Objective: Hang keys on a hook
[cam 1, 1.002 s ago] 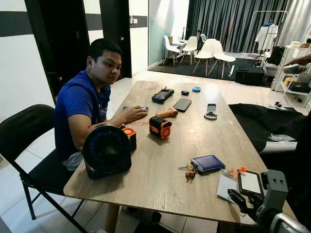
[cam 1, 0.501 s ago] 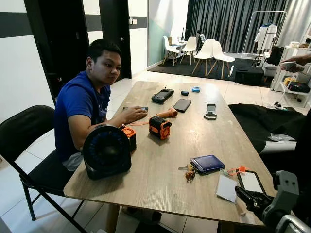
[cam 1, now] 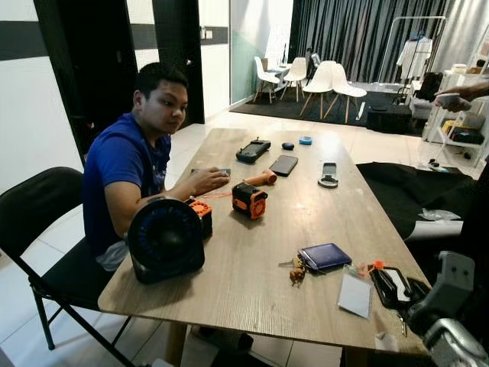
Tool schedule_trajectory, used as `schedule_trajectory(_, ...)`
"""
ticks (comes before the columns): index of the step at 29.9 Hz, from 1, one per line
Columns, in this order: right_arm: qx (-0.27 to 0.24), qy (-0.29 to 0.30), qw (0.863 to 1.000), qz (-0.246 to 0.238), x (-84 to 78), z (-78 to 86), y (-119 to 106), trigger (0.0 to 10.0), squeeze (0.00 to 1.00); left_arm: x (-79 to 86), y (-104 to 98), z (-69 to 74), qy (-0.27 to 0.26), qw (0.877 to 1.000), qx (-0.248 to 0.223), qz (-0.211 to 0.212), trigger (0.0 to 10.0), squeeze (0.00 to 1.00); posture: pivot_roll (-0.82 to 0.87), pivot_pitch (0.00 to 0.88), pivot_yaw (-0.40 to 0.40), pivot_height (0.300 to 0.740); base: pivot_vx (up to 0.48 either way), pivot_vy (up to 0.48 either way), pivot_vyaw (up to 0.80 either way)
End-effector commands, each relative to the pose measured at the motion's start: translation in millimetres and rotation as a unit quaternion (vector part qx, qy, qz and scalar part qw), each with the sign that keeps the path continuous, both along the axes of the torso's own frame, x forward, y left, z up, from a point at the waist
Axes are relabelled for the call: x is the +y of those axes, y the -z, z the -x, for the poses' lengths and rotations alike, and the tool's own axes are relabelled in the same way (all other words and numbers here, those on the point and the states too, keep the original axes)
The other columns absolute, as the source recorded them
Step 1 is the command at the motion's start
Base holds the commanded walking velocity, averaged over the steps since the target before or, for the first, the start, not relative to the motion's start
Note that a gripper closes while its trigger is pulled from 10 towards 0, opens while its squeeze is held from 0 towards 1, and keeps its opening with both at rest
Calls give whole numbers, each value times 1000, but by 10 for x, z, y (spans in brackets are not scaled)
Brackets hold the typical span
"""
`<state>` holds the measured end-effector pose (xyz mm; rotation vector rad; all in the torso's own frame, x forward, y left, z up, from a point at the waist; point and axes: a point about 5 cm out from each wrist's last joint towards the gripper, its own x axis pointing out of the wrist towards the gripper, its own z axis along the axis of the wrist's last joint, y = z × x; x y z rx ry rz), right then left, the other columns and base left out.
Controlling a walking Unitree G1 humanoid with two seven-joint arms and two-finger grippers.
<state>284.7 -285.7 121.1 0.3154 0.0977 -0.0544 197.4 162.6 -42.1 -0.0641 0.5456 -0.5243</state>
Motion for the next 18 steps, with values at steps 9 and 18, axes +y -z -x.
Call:
schedule_trajectory(9,65,-68,995,-45,133,80,217,10000,0,10,17,53,-15,999,17,23,10000,0,44,16,6,740,0,0,0)
schedule_trajectory(18,72,-94,988,-96,107,217,175,10000,0,-2,-11,95,-14,998,26,59,10000,0,45,40,14,740,0,0,0)
